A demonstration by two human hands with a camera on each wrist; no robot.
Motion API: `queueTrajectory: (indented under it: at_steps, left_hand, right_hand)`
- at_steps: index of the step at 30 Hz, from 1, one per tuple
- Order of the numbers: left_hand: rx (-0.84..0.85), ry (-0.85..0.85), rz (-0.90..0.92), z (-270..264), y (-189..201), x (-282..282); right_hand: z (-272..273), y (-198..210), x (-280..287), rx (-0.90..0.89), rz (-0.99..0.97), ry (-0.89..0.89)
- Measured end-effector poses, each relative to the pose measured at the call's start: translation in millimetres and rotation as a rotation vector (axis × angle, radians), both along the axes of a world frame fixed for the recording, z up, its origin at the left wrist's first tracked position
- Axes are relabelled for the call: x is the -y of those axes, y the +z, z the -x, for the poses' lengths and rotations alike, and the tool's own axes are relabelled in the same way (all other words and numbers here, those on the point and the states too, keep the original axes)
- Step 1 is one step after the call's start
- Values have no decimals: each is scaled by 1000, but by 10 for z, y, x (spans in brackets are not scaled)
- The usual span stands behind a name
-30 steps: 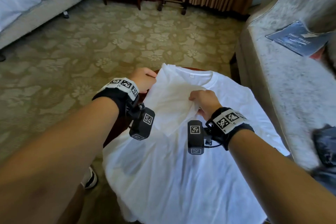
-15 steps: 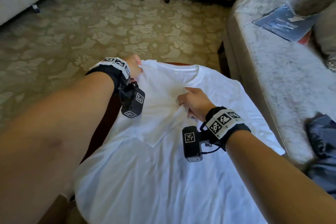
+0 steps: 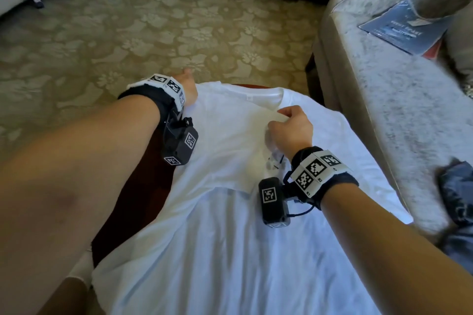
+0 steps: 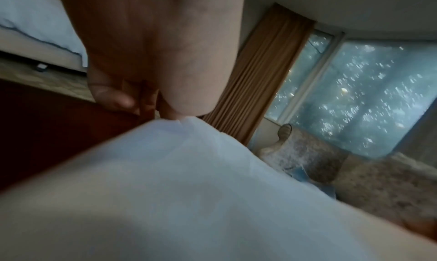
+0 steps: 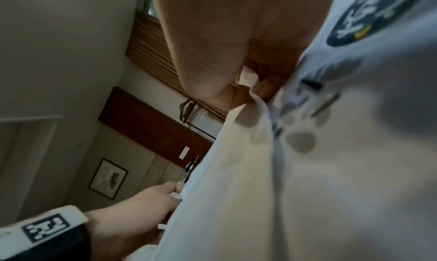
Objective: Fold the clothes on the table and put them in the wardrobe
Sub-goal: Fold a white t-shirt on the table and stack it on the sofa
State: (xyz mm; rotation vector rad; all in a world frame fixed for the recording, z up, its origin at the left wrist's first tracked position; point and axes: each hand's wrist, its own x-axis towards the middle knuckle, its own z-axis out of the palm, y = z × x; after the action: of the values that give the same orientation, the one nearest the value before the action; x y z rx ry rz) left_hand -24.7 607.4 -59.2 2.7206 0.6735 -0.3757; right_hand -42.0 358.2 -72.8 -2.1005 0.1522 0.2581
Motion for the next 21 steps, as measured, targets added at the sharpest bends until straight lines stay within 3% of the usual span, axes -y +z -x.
queueTrajectory:
  at_steps: [4,9,14,19,21]
  left_hand:
    - [125,108,45,37,-135,-55]
    - [270,253,120,350,15,-92]
    - [242,172,204,997,197,108]
    - [171,147,393,1805,221,426]
    - [161,126,406,2141,177,548]
  right_hand:
    - [24,-72,-42,45,22,3]
    - [104,-14,-31,77,6,-108]
    - [535,147,-33,51,145,-106]
    - [1141,264,-63,30,77,-35]
    - [1398,316,-50,-23,35,72]
